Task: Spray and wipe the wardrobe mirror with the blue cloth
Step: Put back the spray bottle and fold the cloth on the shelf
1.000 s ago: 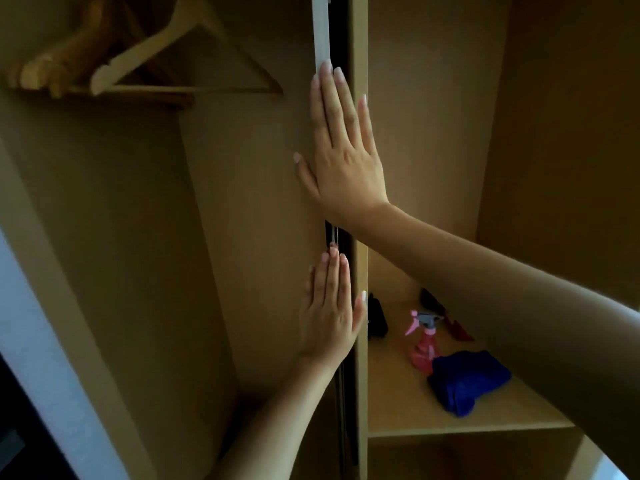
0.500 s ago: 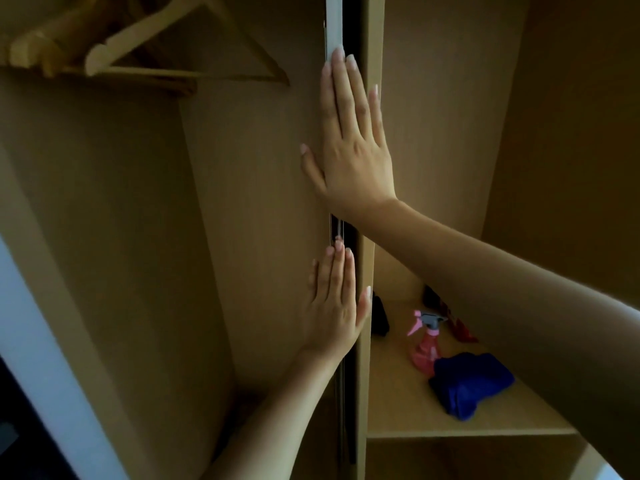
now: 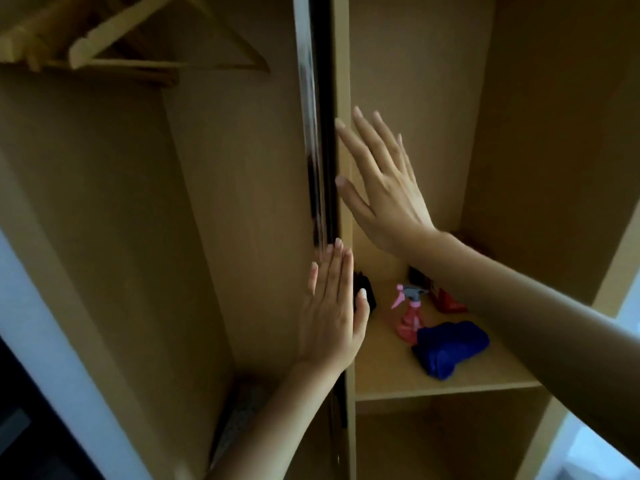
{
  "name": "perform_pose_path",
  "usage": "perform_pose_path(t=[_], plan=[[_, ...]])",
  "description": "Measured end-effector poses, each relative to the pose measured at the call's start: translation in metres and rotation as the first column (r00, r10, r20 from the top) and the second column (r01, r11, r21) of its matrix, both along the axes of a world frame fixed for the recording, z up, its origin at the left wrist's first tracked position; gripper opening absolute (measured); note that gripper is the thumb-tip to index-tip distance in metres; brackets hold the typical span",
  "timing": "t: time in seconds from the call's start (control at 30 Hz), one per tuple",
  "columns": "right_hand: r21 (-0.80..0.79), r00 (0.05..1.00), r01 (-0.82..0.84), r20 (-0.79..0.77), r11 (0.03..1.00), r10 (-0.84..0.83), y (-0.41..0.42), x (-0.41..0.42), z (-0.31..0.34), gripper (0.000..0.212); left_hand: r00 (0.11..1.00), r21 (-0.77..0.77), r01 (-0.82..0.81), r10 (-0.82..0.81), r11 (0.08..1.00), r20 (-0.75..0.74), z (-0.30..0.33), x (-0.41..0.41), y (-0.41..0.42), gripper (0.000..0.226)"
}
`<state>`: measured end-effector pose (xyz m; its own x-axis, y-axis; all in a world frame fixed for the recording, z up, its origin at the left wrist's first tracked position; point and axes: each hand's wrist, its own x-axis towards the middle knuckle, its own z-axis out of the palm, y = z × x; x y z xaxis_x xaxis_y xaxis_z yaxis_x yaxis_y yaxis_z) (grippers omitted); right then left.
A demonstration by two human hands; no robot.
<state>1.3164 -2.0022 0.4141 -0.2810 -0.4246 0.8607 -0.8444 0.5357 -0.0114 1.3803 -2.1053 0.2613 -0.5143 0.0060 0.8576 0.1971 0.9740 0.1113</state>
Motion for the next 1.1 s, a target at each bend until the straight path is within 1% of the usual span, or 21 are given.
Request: perform_pose_path(t=[0.13,0.27,0.4,0.53,0.6,0.7,0.83,1.0,1.1], plan=[[0.045,0.983,0.086,0.162,0.995,-0.092,0.046,-0.011,-0.062,0.057,0.984,0.071,0.081,-0.091,0.994,0.154,-0.026,0.003,0.025,0.053],[0.044,0.946,0.145,0.288,0.989,-0.151,0.084,-0.016,-0.111,0.053,0.957,0.116,0.07,-0.099,0.991,0.272,-0.048,-0.006,0.047,0.054],[0.102,0.879,0.22,0.411,0.97,-0.243,0.13,-0.039,-0.155,0.053,0.912,0.117,0.061,-0.103,0.991,0.397,-0.067,-0.03,0.082,0.054],[0.159,0.802,0.255,0.517,0.954,-0.3,0.169,-0.076,-0.195,0.057,0.88,0.109,0.07,-0.113,0.992,0.461,-0.088,-0.064,0.111,0.056],[0.175,0.756,0.256,0.577,0.951,-0.309,0.188,-0.1,-0.214,0.058,0.857,0.159,0.06,-0.132,0.986,0.499,-0.103,-0.084,0.126,0.057],[0.182,0.684,0.241,0.665,0.953,-0.3,0.21,-0.132,-0.244,0.057,0.782,0.289,0.043,-0.212,0.956,0.586,-0.132,-0.115,0.148,0.058],[0.231,0.599,0.184,0.744,0.955,-0.296,0.231,-0.173,-0.282,0.056,0.701,0.325,-0.06,-0.191,0.944,0.687,-0.167,-0.154,0.172,0.059],[0.289,0.477,0.086,0.828,0.953,-0.294,0.236,-0.211,-0.32,0.058,0.663,0.34,-0.169,-0.148,0.925,0.733,-0.192,-0.184,0.185,0.06],[0.285,0.446,0.041,0.852,0.958,-0.273,0.234,-0.225,-0.337,0.066,0.652,0.355,-0.225,-0.13,0.907,0.747,-0.206,-0.196,0.188,0.059]])
